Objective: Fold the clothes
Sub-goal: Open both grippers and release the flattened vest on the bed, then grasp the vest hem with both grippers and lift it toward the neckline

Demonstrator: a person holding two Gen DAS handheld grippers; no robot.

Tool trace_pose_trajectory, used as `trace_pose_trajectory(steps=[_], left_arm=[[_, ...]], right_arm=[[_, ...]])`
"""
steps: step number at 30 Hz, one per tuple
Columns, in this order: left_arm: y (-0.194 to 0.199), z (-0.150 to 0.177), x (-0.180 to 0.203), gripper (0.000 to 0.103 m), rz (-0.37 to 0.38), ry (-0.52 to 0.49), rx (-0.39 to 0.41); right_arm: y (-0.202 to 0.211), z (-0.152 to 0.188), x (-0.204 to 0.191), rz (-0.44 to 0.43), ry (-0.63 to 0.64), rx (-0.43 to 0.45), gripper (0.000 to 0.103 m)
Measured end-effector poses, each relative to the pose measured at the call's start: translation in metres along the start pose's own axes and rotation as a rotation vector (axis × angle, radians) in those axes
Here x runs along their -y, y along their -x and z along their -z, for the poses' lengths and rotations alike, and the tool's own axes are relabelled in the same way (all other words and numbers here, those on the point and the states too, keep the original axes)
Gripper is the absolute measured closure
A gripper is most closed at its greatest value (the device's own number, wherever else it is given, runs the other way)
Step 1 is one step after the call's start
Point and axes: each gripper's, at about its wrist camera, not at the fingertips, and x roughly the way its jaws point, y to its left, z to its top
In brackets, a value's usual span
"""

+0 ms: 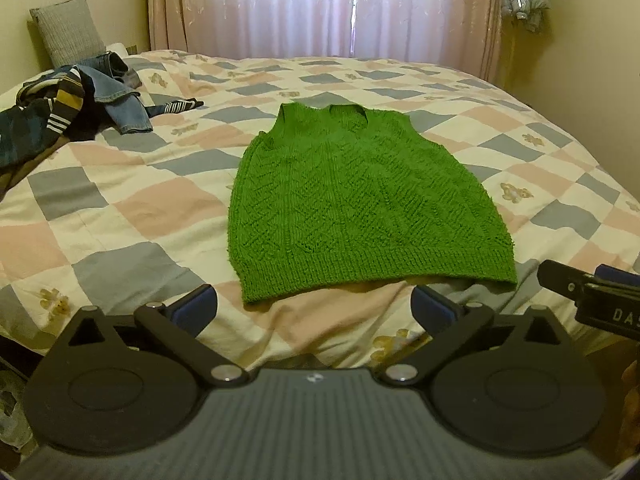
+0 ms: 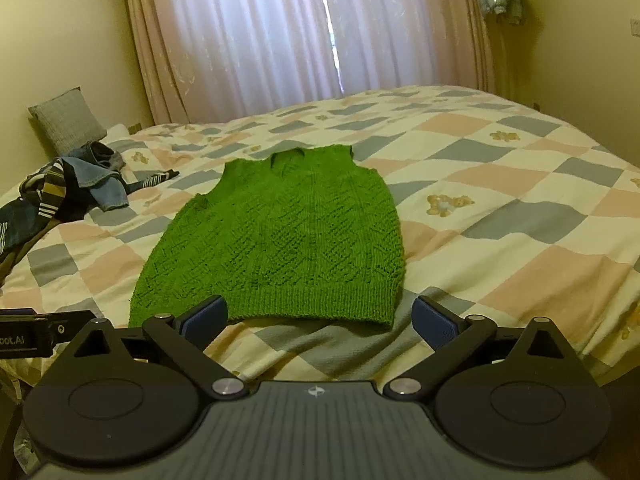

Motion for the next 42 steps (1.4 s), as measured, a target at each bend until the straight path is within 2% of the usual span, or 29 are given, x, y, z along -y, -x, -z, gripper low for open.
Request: trace_pose_trajectory(steps=[9,15,28,33,36,40,42], left_arm=[[0.006,0.0,-0.002,0.001,-0.006,0.002,0.008],[-0.009,0.0,-0.004,0.001,0.004,0.004,-0.027],[-0.078,-0.007,-0.016,0.001,0.065,-0.001,-0.114],[-0.111,-0.017,-0.029,0.001,0.116,-0.022,-0.119],[-0.132,-0.031,-0.037,0.001,0.158,-0.034,-0.116],[-0.159,-0.052,-0.047,0.001,0.197,-0.051,-0.098],[-0.174,-0.062,-0.055,0.001,0.219,-0.049,-0.097]], right_arm=[[0.004,0.0,-0.003,-0.005,0.004,0.009,0.002],[-0.003,0.0,-0.003,0.008,0.003,-0.01,0.002],[-0.056,0.002,0.01,0.056,-0.007,-0.128,0.002],[-0.081,-0.005,0.029,0.078,-0.017,-0.13,0.002],[-0.096,-0.019,0.042,0.052,-0.022,-0.098,0.006],[-0.122,-0.04,0.056,-0.051,-0.038,-0.083,0.014],[-0.141,-0.05,0.064,-0.109,-0.047,-0.094,0.023]])
